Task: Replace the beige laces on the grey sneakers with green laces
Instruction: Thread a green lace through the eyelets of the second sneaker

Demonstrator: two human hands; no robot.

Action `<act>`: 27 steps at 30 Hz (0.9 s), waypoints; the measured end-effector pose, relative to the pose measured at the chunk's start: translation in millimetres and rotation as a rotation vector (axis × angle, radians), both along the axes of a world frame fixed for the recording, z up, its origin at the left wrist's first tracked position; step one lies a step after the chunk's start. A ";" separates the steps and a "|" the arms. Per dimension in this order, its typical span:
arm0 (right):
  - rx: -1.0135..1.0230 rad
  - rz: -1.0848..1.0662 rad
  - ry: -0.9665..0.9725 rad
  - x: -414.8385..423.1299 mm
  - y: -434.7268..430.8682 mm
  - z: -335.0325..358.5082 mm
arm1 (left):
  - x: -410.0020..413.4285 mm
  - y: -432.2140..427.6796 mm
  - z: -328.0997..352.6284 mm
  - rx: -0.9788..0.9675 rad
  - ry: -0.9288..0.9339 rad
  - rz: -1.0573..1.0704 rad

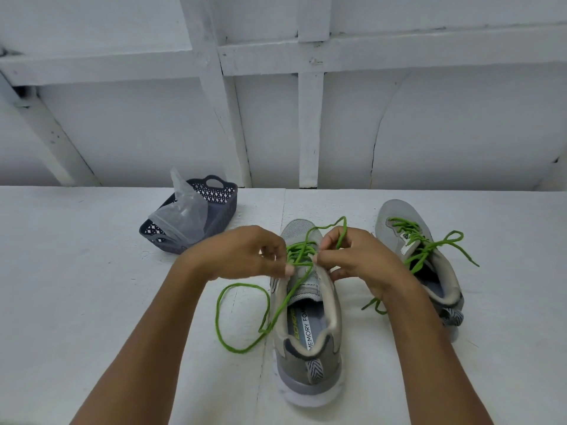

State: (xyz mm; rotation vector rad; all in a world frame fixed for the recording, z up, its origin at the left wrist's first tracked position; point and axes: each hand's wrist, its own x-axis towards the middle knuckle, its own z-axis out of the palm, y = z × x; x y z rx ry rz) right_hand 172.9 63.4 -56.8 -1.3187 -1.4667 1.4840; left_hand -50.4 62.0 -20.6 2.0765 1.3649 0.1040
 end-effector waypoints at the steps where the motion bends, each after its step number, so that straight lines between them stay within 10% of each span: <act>1: -0.002 0.001 -0.005 1.0 0.0 0.0 | -2.6 -0.3 2.9 0.000 -0.033 -0.010; 4: -0.026 0.001 0.004 5.8 -0.7 -0.6 | -13.7 0.3 11.3 0.079 -0.243 0.067; 9: -0.022 -0.006 0.029 5.4 -1.6 -1.8 | -16.3 6.4 23.1 -0.118 -1.442 0.427; 11: -0.008 -0.005 0.020 3.8 -1.7 -2.6 | -16.2 6.4 21.4 -0.110 -1.333 0.532; 16: 0.003 -0.013 0.020 2.5 -2.5 -2.5 | -21.8 -2.6 8.2 -0.081 0.023 0.077; 19: -0.002 -0.024 0.016 2.0 -2.7 -2.5 | -21.2 -9.0 11.2 -0.104 -0.246 -0.039; 24: -0.003 -0.040 0.016 2.3 -4.4 -2.4 | -27.4 -0.2 18.6 -0.132 -1.323 0.284; 27: 0.020 -0.041 -0.013 0.3 -4.6 -3.0 | -9.8 -0.3 13.8 -0.223 -1.274 0.476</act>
